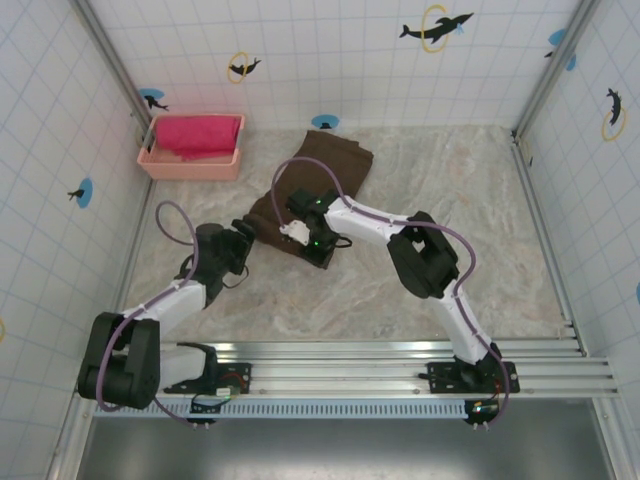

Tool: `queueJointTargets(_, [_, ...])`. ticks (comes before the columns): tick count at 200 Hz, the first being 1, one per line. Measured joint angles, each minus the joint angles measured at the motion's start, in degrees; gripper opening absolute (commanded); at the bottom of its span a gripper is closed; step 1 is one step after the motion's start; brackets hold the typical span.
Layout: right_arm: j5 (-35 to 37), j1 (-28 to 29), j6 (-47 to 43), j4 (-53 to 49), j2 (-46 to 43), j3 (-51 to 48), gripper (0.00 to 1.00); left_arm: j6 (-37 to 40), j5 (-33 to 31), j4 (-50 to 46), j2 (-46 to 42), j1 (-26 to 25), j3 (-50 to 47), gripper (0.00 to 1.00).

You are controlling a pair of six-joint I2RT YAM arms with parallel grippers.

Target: Roll up the long pants

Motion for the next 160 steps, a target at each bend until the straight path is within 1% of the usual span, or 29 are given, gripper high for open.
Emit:
queueJointTargets(29, [-1.2, -0.4, 0.2, -0.8, 0.6, 0.9, 0.0, -1.0, 0.2, 7.5, 0.4, -0.5, -0.1, 0.97])
queueJointTargets(53, [-1.7, -0.5, 0.3, -1.1, 0.9, 1.4, 0.0, -1.7, 1.6, 12.4, 4.5, -0.6, -0.1, 0.97])
queueJointTargets(75, [-1.9, -0.5, 0.4, -1.3, 1.0, 1.6, 0.0, -2.3, 3.2, 13.5, 8.3, -0.6, -0.3, 0.97])
queueJointTargets(121, [-2.0, -0.6, 1.2, -1.1, 1.0, 1.5, 0.0, -1.2, 5.5, 12.7, 11.5, -0.6, 0.9, 0.97])
queueJointTargets(160, [-2.1, -0.6, 1.9, 0.3, 0.3, 0.0, 0.0, -0.8, 7.0, 14.8, 18.3, -0.6, 2.8, 0.97])
